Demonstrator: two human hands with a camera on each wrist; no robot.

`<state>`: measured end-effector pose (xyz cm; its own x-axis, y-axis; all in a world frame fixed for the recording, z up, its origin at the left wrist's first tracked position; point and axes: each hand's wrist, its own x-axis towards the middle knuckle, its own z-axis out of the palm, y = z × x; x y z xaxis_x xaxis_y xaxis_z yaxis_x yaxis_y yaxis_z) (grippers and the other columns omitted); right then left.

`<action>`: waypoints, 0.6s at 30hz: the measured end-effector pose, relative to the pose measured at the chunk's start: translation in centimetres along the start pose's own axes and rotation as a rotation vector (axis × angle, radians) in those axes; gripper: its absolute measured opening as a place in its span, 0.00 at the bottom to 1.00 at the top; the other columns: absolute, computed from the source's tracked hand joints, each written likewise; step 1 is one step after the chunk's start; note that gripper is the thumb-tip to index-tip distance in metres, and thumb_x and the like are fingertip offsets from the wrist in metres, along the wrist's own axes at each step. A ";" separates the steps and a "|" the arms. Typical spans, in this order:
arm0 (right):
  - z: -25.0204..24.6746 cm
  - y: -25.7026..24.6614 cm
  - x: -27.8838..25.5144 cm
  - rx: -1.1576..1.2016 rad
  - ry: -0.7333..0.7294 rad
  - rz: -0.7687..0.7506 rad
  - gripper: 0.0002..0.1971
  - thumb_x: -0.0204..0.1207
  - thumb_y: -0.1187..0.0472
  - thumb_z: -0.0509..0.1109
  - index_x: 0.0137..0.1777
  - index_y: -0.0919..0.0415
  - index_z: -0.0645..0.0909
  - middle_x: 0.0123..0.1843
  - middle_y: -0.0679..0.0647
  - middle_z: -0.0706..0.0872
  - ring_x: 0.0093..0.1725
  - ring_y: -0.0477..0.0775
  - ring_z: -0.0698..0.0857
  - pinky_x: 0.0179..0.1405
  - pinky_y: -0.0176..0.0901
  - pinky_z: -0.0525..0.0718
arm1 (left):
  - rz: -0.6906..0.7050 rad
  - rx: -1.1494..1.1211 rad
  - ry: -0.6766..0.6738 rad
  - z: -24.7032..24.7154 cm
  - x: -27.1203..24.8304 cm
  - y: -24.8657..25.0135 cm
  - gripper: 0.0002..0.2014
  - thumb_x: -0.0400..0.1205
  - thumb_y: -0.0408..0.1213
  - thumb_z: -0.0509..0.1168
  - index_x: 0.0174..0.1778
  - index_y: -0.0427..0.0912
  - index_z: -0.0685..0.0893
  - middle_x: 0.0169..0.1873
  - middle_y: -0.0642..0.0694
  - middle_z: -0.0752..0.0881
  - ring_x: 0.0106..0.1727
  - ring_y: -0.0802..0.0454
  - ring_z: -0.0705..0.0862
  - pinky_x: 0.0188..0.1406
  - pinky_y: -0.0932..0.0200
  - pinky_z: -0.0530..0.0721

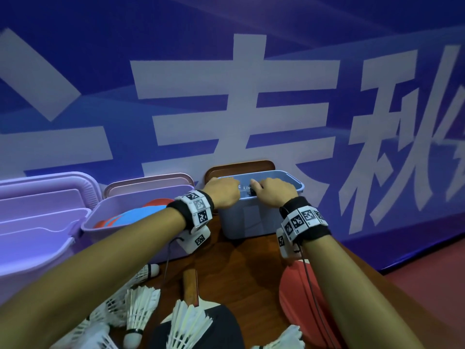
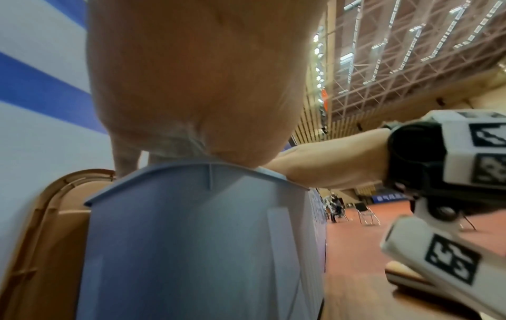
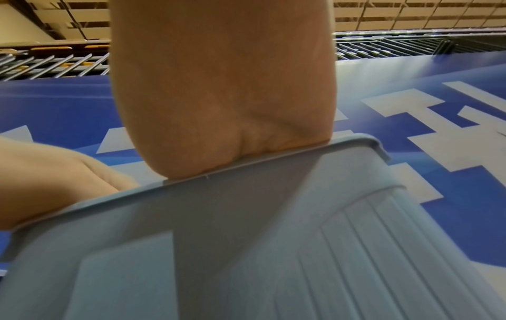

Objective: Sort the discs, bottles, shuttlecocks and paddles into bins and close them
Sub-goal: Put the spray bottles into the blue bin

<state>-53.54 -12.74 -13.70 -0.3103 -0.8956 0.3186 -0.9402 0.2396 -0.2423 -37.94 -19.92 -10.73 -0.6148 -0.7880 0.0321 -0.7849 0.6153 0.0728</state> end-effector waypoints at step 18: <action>-1.9 -0.3 -0.8 0.147 -0.009 0.001 0.15 0.82 0.46 0.60 0.50 0.54 0.84 0.51 0.54 0.89 0.51 0.58 0.85 0.57 0.58 0.82 | 0.122 0.113 0.061 -1.1 -1.3 -0.4 0.27 0.89 0.44 0.54 0.86 0.44 0.63 0.85 0.44 0.67 0.83 0.41 0.68 0.79 0.39 0.70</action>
<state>-53.27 -11.34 -12.17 -0.3095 -0.8989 0.3102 -0.9090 0.1839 -0.3741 -36.75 -19.10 -9.73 -0.7032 -0.7047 0.0947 -0.7102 0.7023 -0.0481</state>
